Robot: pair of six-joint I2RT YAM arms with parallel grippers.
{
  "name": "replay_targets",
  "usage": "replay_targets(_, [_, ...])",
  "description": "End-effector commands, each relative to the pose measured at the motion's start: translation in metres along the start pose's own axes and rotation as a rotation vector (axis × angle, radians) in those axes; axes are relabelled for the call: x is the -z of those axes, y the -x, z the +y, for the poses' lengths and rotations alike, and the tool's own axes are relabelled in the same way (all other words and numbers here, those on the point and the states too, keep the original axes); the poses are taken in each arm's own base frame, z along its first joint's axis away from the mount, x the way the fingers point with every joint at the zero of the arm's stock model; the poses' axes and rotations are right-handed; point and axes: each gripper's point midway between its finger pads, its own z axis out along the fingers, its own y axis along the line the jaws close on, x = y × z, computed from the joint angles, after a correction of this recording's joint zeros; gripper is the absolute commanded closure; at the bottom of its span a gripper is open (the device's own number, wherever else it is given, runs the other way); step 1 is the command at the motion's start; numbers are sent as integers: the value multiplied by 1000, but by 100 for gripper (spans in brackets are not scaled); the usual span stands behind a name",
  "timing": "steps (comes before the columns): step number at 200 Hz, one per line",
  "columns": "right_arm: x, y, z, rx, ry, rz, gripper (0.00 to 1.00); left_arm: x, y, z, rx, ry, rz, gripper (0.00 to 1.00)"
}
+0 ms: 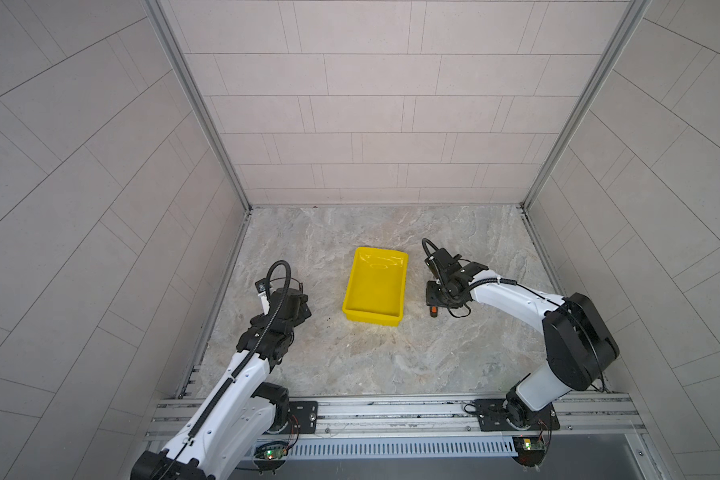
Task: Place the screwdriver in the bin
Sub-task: 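Lower the right gripper over the orange handle and close on it, then lift the screwdriver with the right gripper and release it into the yellow bin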
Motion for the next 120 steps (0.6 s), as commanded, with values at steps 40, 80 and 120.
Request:
replay_targets(40, [-25, -17, -6, 26, -41, 91, 55, 5, 2, 4, 19, 3, -13, 0])
replay_targets(80, [-36, -23, -13, 28, -71, 105, 69, 2, -6, -24, -20, -172, -7, 0])
replay_targets(120, [-12, -28, -18, -15, -38, 58, 86, -4, -21, -63, -115, -342, 85, 1])
